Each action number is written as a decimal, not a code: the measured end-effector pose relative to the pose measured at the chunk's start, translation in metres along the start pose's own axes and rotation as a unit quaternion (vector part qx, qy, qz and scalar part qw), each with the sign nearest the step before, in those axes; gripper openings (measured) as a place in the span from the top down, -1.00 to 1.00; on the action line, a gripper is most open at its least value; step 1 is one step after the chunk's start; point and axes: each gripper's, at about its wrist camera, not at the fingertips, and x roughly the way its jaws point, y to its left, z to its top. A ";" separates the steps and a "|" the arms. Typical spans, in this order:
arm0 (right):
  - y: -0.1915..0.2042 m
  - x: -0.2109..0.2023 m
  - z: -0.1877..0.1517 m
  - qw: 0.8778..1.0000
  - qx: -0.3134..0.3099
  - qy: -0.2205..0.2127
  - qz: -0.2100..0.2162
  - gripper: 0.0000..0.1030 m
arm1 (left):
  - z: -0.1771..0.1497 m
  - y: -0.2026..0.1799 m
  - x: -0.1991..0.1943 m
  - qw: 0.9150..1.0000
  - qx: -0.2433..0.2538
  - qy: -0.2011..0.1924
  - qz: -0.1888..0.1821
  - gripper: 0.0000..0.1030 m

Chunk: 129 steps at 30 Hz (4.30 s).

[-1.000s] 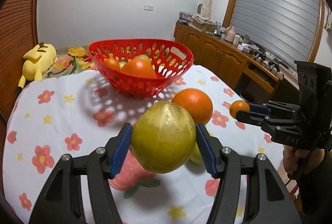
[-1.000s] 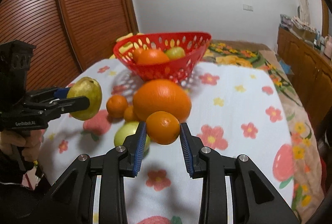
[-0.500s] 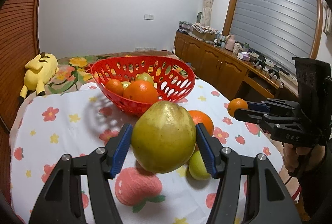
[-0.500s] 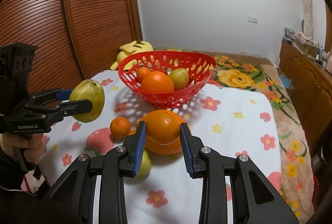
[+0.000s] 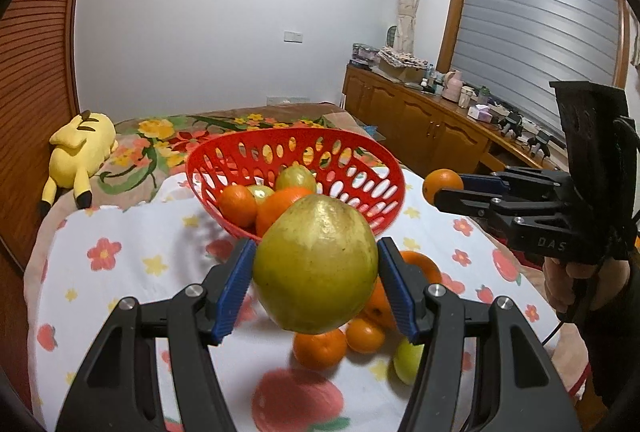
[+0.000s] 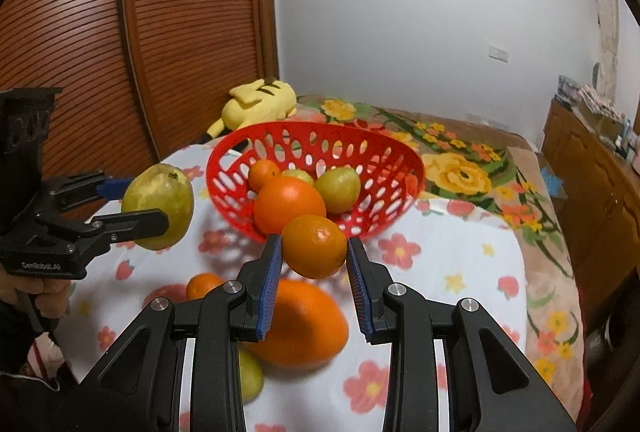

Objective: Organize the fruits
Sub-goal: 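Lift the pomelo and small orange and carry both over the red basket, then lower the pomelo into the basket with the left tool while the right tool releases the small orange, then withdraw both tools from the basket toward the loose fruit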

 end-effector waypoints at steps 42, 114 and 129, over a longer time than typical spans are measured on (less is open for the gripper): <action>-0.048 0.056 0.019 0.999 0.004 0.023 0.024 0.32 | 0.050 0.010 0.084 0.999 0.020 0.032 0.005 -0.18; 0.027 -0.020 -0.076 0.992 0.120 0.019 -0.034 -0.11 | -0.043 0.009 0.038 0.996 0.048 0.064 -0.030 -0.36; 0.064 0.023 -0.101 0.992 0.117 0.053 -0.017 -0.15 | -0.064 0.029 0.045 0.995 0.048 0.079 -0.042 -0.36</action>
